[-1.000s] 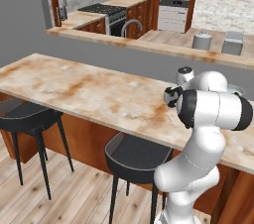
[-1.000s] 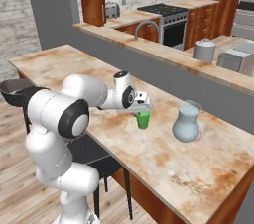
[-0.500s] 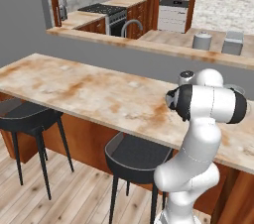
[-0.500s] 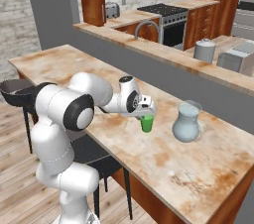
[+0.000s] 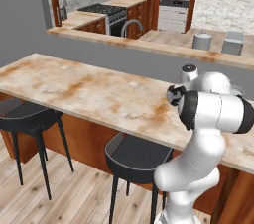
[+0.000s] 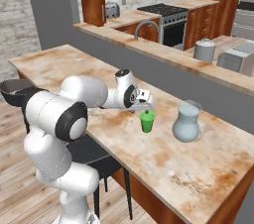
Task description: Place the pitcher and cup on the dining counter for serving.
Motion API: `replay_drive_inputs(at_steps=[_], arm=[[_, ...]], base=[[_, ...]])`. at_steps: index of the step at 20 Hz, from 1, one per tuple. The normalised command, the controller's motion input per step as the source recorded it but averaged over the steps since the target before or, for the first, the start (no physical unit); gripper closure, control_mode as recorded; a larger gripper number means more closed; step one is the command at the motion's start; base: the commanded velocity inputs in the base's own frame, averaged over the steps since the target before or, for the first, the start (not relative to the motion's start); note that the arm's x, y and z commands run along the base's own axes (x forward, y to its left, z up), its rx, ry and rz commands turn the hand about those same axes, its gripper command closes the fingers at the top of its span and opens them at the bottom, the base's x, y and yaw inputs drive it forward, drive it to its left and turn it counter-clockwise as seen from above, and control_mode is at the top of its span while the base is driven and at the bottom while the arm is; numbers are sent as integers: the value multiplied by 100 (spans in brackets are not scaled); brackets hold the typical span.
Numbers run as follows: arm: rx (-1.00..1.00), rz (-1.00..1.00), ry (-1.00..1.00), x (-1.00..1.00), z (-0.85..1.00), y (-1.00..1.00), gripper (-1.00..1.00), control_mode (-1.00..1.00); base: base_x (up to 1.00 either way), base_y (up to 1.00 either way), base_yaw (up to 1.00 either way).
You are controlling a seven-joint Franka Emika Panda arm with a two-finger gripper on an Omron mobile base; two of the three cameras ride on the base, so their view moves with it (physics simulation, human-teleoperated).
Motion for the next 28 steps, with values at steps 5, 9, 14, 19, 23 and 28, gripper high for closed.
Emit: replay_drive_inputs(at_steps=[5, 9, 14, 19, 23, 28], arm=[[0, -10, -13, -32, 71, 21, -100, -100], [0, -7, -16, -59, 71, 32, -100, -100], [-2, -3, -23, -96, 65, 45, -100, -100], [-2, -1, -27, -100, 61, 46, -100, -100], [-3, 0, -29, -100, 80, 36, -100, -100], [-13, 2, -48, -95, 74, 41, -100, -100]], base=[[0, 0, 0], [0, 0, 0], [0, 0, 0], [0, 0, 0], [0, 0, 0], [0, 0, 0]])
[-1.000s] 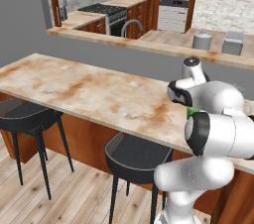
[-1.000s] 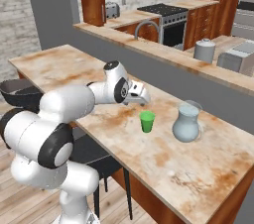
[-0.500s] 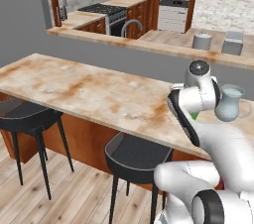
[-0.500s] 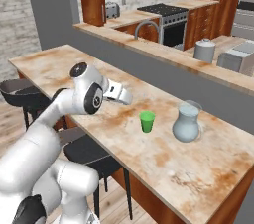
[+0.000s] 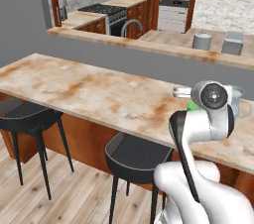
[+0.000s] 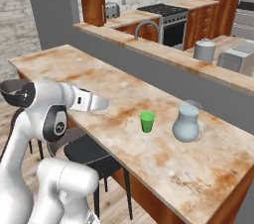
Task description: Place the pitcher and cup on the dining counter for serving.
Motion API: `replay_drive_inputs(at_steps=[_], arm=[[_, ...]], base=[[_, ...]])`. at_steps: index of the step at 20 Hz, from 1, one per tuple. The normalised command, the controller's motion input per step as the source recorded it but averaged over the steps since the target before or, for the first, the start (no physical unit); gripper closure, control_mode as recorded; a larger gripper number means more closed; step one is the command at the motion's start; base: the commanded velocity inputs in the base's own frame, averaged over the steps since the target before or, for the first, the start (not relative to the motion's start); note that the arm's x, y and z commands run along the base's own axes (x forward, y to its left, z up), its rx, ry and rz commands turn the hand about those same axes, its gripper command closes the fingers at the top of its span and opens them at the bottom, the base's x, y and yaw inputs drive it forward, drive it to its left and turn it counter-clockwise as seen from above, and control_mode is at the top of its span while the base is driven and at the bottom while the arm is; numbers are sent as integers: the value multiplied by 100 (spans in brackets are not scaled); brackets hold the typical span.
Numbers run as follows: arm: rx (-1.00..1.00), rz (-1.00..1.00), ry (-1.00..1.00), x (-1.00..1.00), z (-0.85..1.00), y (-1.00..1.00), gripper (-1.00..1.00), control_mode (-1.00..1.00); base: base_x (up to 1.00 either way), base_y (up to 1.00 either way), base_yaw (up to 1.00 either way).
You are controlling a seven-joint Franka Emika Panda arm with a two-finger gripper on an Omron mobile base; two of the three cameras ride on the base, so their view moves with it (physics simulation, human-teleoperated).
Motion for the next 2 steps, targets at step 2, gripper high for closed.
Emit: replay_drive_inputs(at_steps=[2], arm=[[2, 0, 2, 0, 0, 0, -100, -100]], base=[[0, 0, 0]])
